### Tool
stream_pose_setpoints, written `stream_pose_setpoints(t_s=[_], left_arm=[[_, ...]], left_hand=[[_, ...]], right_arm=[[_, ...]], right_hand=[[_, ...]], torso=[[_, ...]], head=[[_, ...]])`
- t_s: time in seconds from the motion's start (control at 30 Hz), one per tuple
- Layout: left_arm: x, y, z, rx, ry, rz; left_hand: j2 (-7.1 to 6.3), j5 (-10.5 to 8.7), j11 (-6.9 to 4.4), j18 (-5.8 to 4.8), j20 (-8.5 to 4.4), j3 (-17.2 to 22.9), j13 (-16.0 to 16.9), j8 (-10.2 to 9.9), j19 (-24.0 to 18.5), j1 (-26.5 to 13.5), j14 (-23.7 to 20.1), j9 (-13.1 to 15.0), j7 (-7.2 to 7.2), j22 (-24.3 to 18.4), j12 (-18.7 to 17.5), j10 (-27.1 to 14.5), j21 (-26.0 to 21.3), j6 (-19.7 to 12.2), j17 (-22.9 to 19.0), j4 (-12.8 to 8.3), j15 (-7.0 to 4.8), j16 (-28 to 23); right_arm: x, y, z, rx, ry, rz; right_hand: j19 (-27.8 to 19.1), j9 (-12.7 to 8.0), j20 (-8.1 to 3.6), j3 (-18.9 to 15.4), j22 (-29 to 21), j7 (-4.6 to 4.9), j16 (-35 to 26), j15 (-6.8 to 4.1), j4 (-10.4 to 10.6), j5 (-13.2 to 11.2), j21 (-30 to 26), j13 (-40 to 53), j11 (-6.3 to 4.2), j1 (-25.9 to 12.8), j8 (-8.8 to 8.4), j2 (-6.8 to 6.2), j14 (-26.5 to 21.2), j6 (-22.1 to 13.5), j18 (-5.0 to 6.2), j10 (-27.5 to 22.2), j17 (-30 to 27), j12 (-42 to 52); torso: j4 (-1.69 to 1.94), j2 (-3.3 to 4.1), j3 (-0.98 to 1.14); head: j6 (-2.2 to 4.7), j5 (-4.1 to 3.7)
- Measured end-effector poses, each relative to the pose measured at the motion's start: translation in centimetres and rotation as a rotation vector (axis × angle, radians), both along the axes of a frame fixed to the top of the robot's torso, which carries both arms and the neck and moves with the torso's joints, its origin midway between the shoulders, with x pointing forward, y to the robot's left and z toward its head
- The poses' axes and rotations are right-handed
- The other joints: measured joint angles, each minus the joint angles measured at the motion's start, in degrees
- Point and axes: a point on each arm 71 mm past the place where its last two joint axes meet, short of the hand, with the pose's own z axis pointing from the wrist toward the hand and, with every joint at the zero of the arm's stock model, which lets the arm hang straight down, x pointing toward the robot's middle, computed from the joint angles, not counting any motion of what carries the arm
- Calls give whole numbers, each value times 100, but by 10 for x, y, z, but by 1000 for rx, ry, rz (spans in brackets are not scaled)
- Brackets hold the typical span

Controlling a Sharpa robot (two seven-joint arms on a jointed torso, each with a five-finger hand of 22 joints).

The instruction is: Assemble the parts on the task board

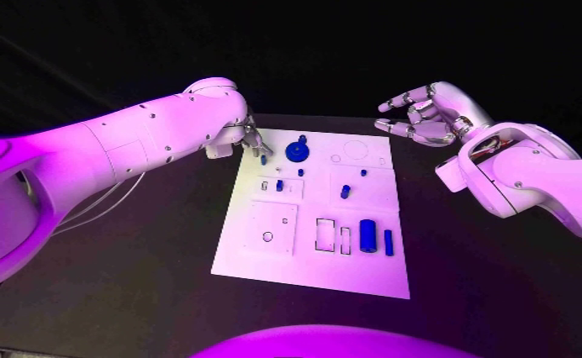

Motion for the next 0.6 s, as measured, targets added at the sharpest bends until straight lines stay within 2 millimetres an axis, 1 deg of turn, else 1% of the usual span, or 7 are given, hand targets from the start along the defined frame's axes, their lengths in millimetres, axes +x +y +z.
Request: stream_pose_setpoints(t_s=[0.13, 0.17, 0.27, 0.33, 0.5, 0.6], left_arm=[[-1, -1, -1, 1, 4, -3], [-1, -1, -1, 1, 5, -4], [-1, -1, -2, 2, 7, -6], [-1, -1, -2, 2, 8, -6], [-1, -2, -2, 3, 11, -8], [-1, -2, -3, 3, 12, -9]], left_hand=[[0, 0, 0, 0, 0, 0, 0, 0, 0, 0, 0, -18, 0, 0, 0, 0, 0, 0, 0, 0, 0, 0], [24, 0, 0, 0, 0, 0, 0, -21, 0, 24, 0, -23, 0, 0, 0, 0, 0, 0, 0, 0, 0, 0], [30, 0, 0, 0, 0, 0, 0, -22, 0, 30, 0, -41, 0, 0, 0, 0, 0, 0, 0, 0, 0, 0], [68, 0, 0, 0, 0, 0, 0, -22, 0, 68, 0, -55, -12, 0, 0, 0, 0, 11, -1, 0, 0, 0], [68, 0, 0, 0, 0, 0, 0, -22, 0, 68, 0, -64, -20, 0, 0, 0, 0, 21, -1, 0, 0, 0], [130, 0, 0, 0, 0, 10, 0, -45, 0, 130, 0, -93, -1, -1, 0, 0, 0, 40, -1, -10, 0, 0]], right_arm=[[0, 0, 0, 0, 0, 1], [0, 0, 0, 0, 0, 1], [0, 1, 0, 0, 0, 1], [0, 1, 0, 0, 0, 1], [0, 1, 0, 0, 0, 2], [0, 1, 0, 0, 0, 3]], right_hand=[[0, 0, 0, 0, 0, 0, 0, 0, 0, 0, 0, 0, 0, 0, 0, 0, 0, 0, 0, 0, 0, 0], [0, 0, 0, 0, 1, 0, 0, 0, 0, 0, 0, 0, 0, 0, 0, 0, 0, 0, 0, 0, 0, 0], [0, 0, 0, 0, 5, 0, 0, 0, 0, 0, 0, -1, 0, 0, 0, 0, 0, 0, 0, 0, 0, 0], [0, 0, 0, 0, 4, 0, 0, 0, 0, 0, 0, -1, 0, 0, 0, 0, 0, 0, 0, 0, -1, 0], [0, 0, 0, 0, 4, 0, 0, 0, 0, 0, 0, -1, 0, 0, 0, 0, 0, 0, 0, 0, -1, 0], [0, 0, 0, 0, 4, 0, 0, 0, 0, 0, 0, -1, 0, 0, 0, 0, 0, 0, 0, 0, -1, 0]], torso=[[0, 0, 0], [-1, 0, 0], [0, 0, 0], [1, 0, 0], [3, 1, 1], [4, 1, 1]], head=[[-7, 0], [-8, 0], [-16, -2], [-21, -5], [-23, -10], [-23, -10]])
